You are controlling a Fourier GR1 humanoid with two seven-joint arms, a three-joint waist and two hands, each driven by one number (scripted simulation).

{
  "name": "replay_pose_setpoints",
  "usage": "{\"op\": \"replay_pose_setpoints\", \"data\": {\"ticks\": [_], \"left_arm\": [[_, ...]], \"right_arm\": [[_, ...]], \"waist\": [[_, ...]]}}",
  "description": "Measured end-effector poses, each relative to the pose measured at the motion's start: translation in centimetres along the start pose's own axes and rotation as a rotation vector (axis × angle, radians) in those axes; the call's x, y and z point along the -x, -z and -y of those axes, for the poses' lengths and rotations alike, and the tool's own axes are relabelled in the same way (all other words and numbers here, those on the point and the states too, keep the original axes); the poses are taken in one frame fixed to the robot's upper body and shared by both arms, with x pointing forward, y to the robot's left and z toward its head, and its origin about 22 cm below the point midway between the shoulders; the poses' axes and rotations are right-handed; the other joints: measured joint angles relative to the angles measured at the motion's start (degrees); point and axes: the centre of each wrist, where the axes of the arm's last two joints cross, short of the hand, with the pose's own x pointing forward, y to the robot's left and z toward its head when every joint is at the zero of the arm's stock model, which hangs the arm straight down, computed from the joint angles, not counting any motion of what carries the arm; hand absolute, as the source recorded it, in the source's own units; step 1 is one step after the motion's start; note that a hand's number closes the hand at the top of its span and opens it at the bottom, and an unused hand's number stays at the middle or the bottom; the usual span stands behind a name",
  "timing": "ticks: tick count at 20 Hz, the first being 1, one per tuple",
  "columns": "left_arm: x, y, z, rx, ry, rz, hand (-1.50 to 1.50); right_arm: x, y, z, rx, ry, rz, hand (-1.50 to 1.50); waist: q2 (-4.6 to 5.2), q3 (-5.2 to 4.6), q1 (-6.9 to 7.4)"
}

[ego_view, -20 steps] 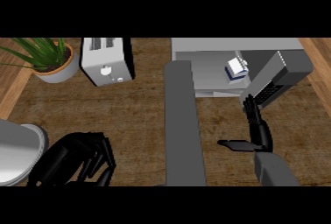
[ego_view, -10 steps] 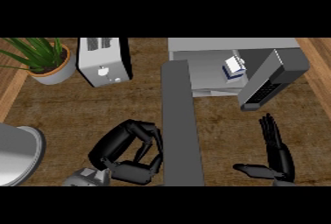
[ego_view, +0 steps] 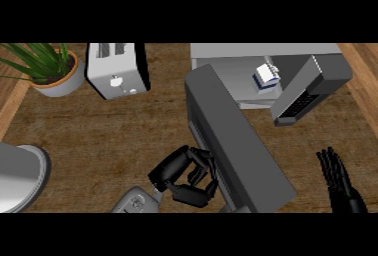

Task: Pick up the milk, place it into the microwave and close the microwave

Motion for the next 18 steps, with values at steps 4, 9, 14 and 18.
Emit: {"op": "replay_pose_setpoints", "data": {"ticks": [4, 9, 14, 18], "left_arm": [[1.9, 1.1, 1.3, -0.046, 0.032, 0.033, 1.50], [3.0, 2.1, 2.4, -0.094, 0.033, 0.061, 1.50], [3.4, 2.8, 3.3, -0.106, 0.017, 0.028, 1.50], [2.8, 3.7, 3.5, -0.120, 0.001, 0.028, 1.50]], "right_arm": [[-2.1, -0.4, 0.7, -0.028, 0.041, 0.044, -1.50], [-4.5, 1.1, 1.1, -0.064, 0.091, 0.094, -1.50], [-7.1, 2.0, 1.0, -0.113, 0.114, 0.134, -1.50], [-8.7, 2.7, 0.7, -0.159, 0.133, 0.155, -1.50]], "waist": [[0.22, -0.03, -0.90], [0.54, -0.08, -1.99], [0.80, -0.13, -3.60], [1.09, -0.17, -4.99]]}}
